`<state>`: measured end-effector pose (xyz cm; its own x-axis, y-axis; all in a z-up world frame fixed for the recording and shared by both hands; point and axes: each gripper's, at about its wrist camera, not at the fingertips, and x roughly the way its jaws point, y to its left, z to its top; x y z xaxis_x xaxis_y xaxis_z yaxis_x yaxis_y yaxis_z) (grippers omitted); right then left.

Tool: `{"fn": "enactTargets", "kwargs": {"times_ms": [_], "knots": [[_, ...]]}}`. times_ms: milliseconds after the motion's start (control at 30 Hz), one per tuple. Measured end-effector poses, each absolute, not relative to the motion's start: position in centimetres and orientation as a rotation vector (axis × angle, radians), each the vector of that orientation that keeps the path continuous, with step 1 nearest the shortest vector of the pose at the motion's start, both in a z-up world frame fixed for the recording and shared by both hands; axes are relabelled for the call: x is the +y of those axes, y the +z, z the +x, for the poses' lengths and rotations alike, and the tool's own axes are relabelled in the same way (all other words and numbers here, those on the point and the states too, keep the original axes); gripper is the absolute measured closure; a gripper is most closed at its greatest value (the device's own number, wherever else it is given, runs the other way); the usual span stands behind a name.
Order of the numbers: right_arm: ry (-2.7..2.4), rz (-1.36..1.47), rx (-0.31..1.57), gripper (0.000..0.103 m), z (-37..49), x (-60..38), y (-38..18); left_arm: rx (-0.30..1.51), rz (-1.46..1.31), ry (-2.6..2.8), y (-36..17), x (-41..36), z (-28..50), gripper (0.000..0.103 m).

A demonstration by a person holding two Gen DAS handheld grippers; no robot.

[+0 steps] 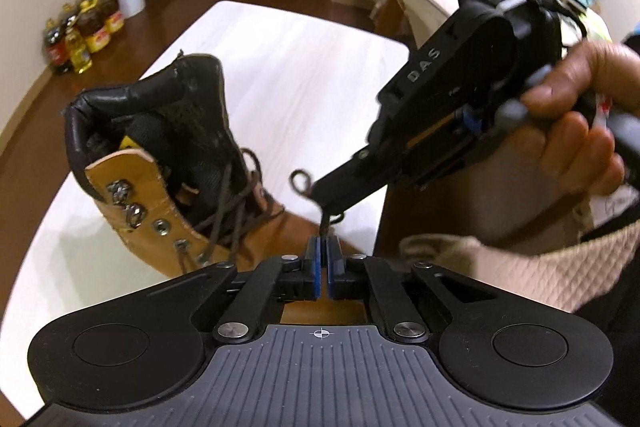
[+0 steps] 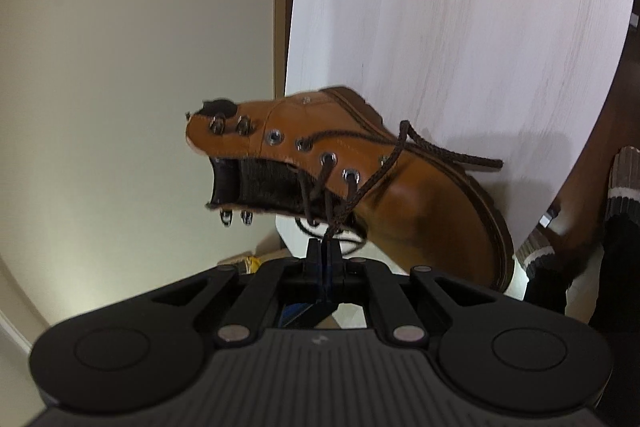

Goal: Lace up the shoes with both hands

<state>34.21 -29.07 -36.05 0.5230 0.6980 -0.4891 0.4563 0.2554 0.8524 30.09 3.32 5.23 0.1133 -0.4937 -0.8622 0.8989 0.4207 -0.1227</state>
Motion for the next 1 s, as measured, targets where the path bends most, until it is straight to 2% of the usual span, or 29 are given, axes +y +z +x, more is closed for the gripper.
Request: {"fn": "enactTargets", "kwargs": {"times_ms": [133,500,633,1000], "knots": [[0.218,1.413,1.128,0.088,33.7,-29.1,-36.9,0.994,0.530,-1.105,5.4,4.2,30.5,0.101],[0.333,1.626,1.113,0.088,33.9,-27.0,-39.1,0.962,0.576,-1.178,5.9,4.5,30.6,0.101],[0.339,1.615,1.103,0.098,33.8,-26.8,-38.9,0.957,0.578,-1.184,6.0,4.6,30.6,0.101],[0.316,1.559,1.004,0.100,33.3,-27.3,-37.3,0.998,0.530,-1.134,7.7,5.6,32.9,0.099]]}}
